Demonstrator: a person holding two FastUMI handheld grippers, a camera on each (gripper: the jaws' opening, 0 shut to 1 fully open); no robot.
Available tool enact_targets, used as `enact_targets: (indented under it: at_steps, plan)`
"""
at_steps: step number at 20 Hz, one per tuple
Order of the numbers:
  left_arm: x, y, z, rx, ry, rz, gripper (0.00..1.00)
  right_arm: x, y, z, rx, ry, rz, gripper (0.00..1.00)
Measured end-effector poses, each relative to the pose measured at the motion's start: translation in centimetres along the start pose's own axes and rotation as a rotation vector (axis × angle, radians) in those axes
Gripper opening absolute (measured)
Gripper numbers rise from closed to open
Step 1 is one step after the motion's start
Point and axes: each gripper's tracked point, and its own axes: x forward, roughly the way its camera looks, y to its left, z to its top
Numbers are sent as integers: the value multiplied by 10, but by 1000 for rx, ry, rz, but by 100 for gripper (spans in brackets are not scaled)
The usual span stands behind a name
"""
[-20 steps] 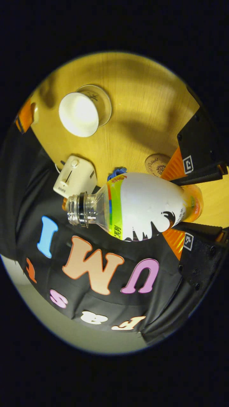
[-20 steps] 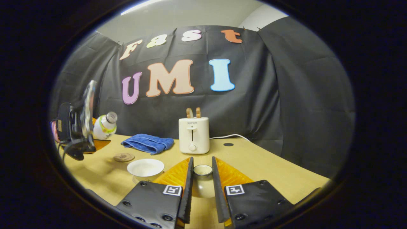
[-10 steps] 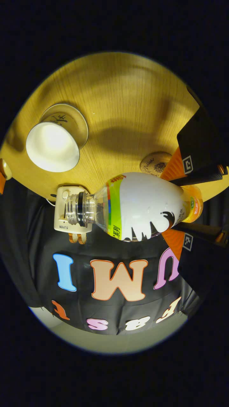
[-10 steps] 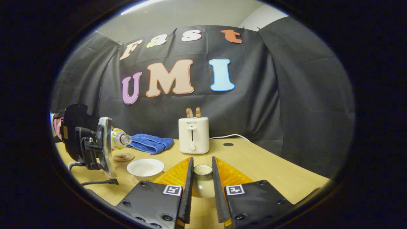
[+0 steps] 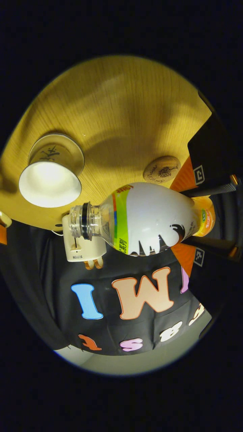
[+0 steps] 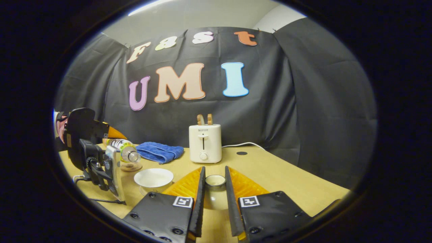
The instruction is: Open the teacup lid with one hand, grasp the water bottle and pour water into the teacup with the other hand; after pouring, place the water bottle on the coaster and then close the teacup lid.
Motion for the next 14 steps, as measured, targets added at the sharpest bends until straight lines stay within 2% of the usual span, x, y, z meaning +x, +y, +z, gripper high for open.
enact_targets:
  at_steps: [14]
  plan:
    - [-2,19,-1,221,19,9,52,1,-1,0,0,1,-5,36]
